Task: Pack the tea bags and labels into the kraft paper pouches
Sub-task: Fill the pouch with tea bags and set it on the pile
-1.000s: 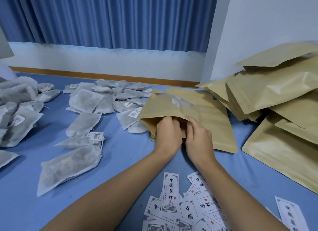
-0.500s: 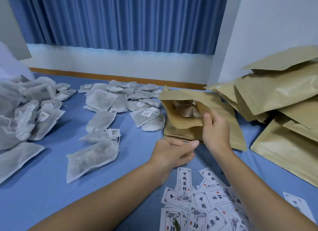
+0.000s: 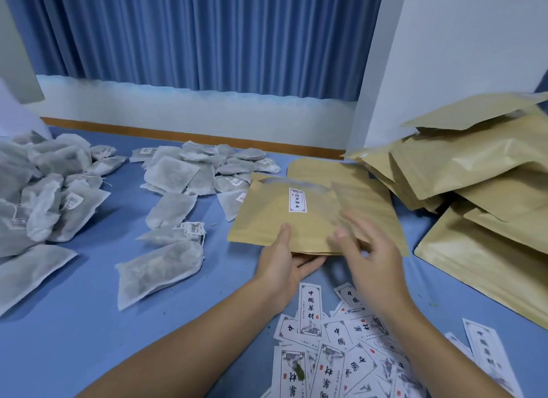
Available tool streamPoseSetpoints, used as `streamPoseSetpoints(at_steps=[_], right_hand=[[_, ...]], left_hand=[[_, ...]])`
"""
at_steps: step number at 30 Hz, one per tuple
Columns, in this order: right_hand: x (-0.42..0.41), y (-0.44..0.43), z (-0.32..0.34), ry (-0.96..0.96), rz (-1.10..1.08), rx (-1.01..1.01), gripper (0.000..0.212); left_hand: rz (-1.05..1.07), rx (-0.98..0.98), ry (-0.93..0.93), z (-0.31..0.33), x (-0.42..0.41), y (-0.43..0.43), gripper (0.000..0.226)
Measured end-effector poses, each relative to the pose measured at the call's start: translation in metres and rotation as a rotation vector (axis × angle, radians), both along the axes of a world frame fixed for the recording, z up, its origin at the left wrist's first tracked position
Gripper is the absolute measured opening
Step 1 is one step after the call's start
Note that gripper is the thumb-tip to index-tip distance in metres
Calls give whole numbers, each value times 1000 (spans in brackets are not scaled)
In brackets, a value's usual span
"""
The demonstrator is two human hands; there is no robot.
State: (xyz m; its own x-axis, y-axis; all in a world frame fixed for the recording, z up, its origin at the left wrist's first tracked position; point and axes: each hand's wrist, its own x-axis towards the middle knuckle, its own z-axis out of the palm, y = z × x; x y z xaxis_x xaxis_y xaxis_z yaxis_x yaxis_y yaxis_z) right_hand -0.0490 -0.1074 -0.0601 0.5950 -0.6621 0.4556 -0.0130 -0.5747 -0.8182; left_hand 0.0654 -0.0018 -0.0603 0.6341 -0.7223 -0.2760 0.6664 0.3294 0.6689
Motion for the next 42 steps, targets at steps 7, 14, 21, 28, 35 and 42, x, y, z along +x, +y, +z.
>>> streamPoseSetpoints(at_steps=[7, 14, 21, 28, 35, 42], right_hand=[[-5, 6, -3, -158, -57, 571, 27], [-8, 4, -1, -220, 180, 691, 14], [-8, 13, -4, -155, 136, 701, 28], [-4, 20, -6, -134, 104, 625, 24], [-3, 26, -6, -208, 89, 693, 24], [-5, 23, -6, -264, -3, 698, 28]], left_hand=[[32, 93, -147, -6, -7, -2, 25], [-73, 70, -216, -7, -14, 5, 19], [25, 108, -252, -9, -22, 2, 12], [14, 175, -329, -9, -23, 3, 15], [9, 167, -312, -8, -24, 2, 21], [48, 99, -229, -6, -24, 3, 16]])
